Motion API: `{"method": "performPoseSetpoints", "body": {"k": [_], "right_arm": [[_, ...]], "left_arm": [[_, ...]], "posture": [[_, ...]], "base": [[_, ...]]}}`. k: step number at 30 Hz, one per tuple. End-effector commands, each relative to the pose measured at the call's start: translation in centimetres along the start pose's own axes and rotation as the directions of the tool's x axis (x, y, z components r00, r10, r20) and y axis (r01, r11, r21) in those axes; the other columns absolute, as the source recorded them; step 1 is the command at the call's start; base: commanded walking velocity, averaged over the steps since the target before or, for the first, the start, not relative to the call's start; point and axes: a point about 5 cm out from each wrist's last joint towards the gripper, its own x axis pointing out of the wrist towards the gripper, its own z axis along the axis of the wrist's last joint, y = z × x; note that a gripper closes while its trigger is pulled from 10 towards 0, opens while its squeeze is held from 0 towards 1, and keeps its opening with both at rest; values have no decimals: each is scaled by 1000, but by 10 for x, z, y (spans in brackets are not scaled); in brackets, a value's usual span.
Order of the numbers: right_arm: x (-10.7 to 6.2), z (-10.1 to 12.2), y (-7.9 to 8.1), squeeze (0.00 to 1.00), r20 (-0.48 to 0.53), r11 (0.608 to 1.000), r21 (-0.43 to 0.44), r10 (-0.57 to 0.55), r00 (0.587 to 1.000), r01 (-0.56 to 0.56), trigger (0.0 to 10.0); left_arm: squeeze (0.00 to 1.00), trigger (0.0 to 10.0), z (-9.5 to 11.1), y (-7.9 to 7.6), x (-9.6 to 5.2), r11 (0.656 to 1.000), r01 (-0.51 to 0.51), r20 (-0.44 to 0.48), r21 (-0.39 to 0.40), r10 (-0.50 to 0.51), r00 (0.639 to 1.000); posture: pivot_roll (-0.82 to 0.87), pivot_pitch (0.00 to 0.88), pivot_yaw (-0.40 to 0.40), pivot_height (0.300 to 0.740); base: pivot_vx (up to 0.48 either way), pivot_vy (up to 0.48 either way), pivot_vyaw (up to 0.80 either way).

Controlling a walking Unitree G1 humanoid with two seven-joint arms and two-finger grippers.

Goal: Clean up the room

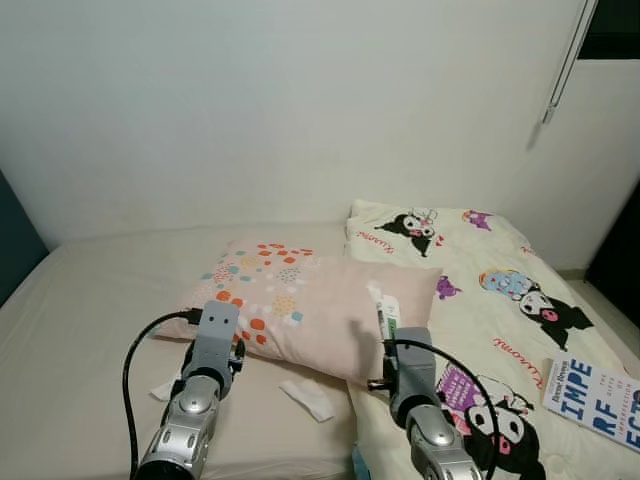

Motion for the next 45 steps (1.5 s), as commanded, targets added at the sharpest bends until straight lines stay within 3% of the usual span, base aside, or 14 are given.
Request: {"method": "performPoseSetpoints", "body": {"k": [1, 9, 10, 11, 17, 22, 26, 31, 38, 45], "right_arm": [[2, 3, 0, 0, 23, 1000, -24, -7, 1000, 7, 10000], [2, 6, 2, 0, 51, 999, -41, 21, 998, -19, 10000], [-1, 1, 8, 0, 29, 999, 14, 42, 999, -42, 10000], [-6, -4, 13, 0, 8, 997, 57, 55, 998, -56, 10000], [-12, -8, 11, 0, 1, 999, 11, 45, 999, -45, 10000], [-15, -10, 8, 0, -3, 999, -16, 40, 999, -40, 10000], [-10, 5, -10, 0, 62, 999, -32, -12, 998, 14, 10000], [-7, 24, -28, 0, 146, 990, -86, -102, 984, 115, 10000], [-18, 16, -29, 0, 121, 993, -64, -87, 989, 95, 10000], [-17, 6, -25, 0, 66, 996, 2, -90, 994, 90, 10000]], "left_arm": [[0, 10000, -4, 4, -1, 1000, -4, -13, 12, 4, 1000], [0, 10000, -3, 5, -1, 999, 11, -13, 48, -10, 1000], [0, 10000, -2, 8, -4, 999, 19, -3, 42, -19, 1000], [0, 10000, 1, 12, -7, 999, 36, 20, 40, -37, 999], [0, 10000, 5, 13, -10, 997, 55, 39, 51, -57, 998], [0, 10000, 2, 13, -10, 997, 59, 34, 52, -60, 998], [0, 10000, 3, 25, -5, 995, -40, 35, -88, 44, 998], [0, 10000, -4, 33, -10, 985, -108, 37, -131, 114, 993], [0, 10000, -11, 35, -20, 985, -115, 39, -131, 121, 992], [0, 10000, -6, 20, -18, 991, -51, 66, -120, 59, 996]], "posture": [[-7, 41, 27, 740], [16, 78, 44, 740], [40, 161, 94, 740], [45, 201, 95, 740], [15, 276, 90, 740], [2, 262, 79, 740], [-23, 175, 49, 740], [-51, 91, 12, 740], [-53, 52, -1, 740], [-48, 41, 0, 740]], "base": [[0, 0, 0], [0, 0, 0], [0, 0, 0], [0, 0, 0], [0, 0, 0], [0, 0, 0], [0, 0, 0], [0, 0, 0], [0, 0, 0], [0, 0, 0]]}}
